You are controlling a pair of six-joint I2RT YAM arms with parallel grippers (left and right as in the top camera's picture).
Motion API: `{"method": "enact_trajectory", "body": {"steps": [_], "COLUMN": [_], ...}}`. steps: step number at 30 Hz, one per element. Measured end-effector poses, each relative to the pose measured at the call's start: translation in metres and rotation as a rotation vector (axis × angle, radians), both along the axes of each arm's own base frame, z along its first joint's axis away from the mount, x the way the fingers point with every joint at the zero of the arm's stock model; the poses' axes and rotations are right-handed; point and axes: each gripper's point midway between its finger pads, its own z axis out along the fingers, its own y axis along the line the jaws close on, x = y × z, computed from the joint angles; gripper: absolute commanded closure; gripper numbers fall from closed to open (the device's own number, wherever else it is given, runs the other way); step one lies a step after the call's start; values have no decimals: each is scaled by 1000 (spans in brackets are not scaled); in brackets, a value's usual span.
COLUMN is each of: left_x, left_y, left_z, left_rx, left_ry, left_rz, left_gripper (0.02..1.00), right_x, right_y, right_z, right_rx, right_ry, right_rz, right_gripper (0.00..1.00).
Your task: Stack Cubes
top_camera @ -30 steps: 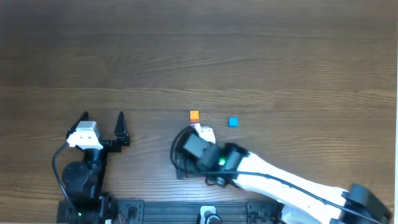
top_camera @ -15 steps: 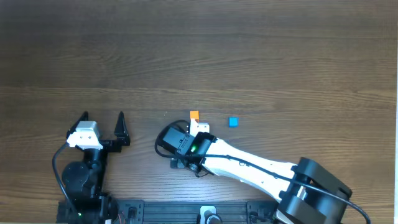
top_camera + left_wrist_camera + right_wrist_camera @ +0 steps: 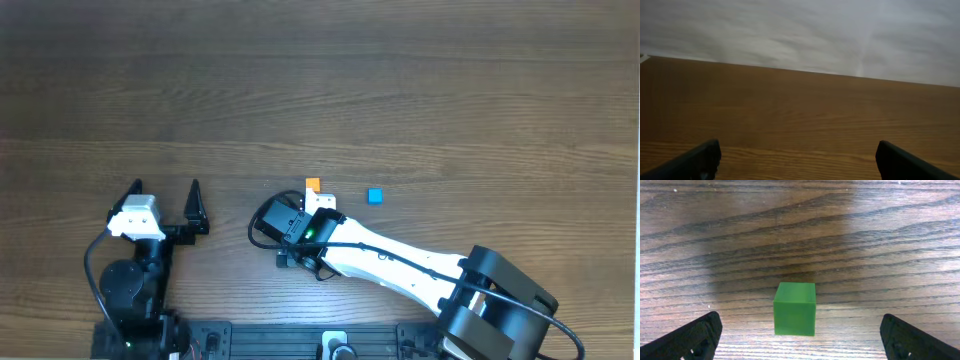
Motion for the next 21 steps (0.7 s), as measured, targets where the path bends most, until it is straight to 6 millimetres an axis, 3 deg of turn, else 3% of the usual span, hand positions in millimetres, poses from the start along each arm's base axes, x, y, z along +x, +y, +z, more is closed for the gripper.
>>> {"method": "enact_trajectory", "body": {"steps": [21], "left_x": [0], "left_y": [0], "left_z": [0], "left_rx": [0], "left_ry": [0], "left_rz": [0], "left_gripper": [18], "right_x": [-6], "right_y": [2], "right_z": [-9], "right_rx": [21], "right_ry": [13], "right_rz": [13], "right_gripper": [7]}}
